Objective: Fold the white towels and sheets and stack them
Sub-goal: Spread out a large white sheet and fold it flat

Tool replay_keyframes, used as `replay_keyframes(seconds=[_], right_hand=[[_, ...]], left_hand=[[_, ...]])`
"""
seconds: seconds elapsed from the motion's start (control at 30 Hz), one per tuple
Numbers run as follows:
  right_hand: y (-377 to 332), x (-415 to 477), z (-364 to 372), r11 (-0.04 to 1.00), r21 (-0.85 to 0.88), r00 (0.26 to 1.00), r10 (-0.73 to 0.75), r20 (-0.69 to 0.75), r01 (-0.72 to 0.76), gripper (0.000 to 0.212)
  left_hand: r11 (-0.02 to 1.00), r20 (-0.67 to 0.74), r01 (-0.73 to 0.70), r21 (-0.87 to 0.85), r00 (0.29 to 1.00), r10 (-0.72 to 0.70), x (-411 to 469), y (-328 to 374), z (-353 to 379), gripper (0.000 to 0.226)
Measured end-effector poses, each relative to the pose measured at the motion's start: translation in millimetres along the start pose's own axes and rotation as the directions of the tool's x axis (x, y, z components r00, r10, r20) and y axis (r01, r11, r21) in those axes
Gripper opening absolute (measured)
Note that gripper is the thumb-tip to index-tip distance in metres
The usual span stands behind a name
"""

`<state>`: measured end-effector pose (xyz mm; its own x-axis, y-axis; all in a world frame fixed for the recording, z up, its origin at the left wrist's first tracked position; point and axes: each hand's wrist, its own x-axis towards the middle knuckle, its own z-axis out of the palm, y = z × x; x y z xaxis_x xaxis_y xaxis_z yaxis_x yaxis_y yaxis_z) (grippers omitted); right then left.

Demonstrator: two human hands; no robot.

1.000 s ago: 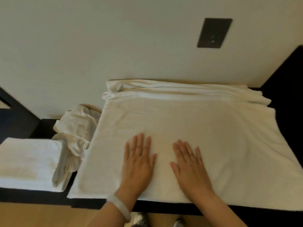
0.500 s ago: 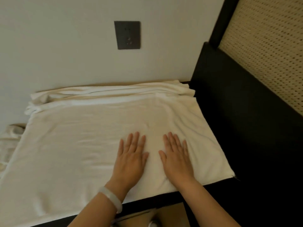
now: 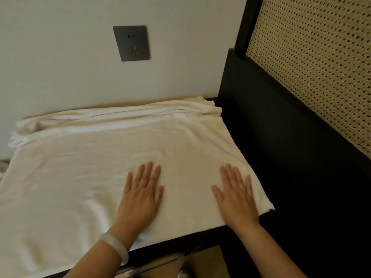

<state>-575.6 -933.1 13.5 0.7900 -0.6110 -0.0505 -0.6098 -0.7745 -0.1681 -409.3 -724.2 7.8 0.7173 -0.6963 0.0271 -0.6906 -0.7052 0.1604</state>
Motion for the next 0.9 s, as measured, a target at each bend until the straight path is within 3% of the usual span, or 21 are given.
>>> replay_keyframes(seconds=[0.17, 0.27, 0.33, 0.4, 0.47, 0.6, 0.67, 0.8, 0.9], right_hand=[[27, 4, -9, 0.997, 0.007, 0.997, 0.078, -0.011, -0.078, 0.071], [15, 6, -17, 0.966, 0.229, 0.993, -0.119, -0.025, 0.121, 0.057], [-6, 1, -26, 0.839, 0.474, 0.960, -0.276, -0.053, 0.267, 0.041], [-26, -3, -30, 0.741, 0.579, 0.911, -0.412, -0.007, 0.340, 0.028], [-38, -4, -30, 0.719, 0.580, 0.851, -0.519, 0.080, 0.384, 0.021], [-35, -9, -21, 0.741, 0.499, 0.737, -0.622, 0.262, 0.448, 0.033], [-31, -11, -19, 0.751, 0.468, 0.745, -0.618, 0.250, 0.466, 0.031], [-41, -10, -21, 0.734, 0.424, 0.764, -0.631, 0.137, 0.530, 0.008], [-51, -4, -32, 0.740, 0.550, 0.807, -0.561, 0.187, 0.387, 0.009]], left_hand=[[0.999, 0.007, 0.002, -0.043, 1.000, -0.002, -1, 0, -1, 0.066], [0.991, 0.019, -0.037, -0.127, 0.999, 0.040, 0, -6, -3, 0.059], [0.952, 0.009, -0.084, -0.294, 0.996, 0.090, -7, -10, -12, 0.052], [0.895, -0.063, -0.153, -0.419, 0.988, 0.139, -24, -16, -24, 0.039], [0.865, -0.072, -0.203, -0.460, 0.979, 0.191, -44, -23, -33, 0.027], [0.840, 0.130, -0.203, -0.504, 0.943, 0.306, -68, -35, -39, 0.035], [0.858, 0.160, -0.212, -0.468, 0.934, 0.318, -71, -36, -37, 0.039], [0.865, 0.095, -0.203, -0.459, 0.957, 0.275, -74, -30, -33, 0.030], [0.899, 0.051, -0.211, -0.383, 0.967, 0.249, -73, -18, -32, 0.038]])
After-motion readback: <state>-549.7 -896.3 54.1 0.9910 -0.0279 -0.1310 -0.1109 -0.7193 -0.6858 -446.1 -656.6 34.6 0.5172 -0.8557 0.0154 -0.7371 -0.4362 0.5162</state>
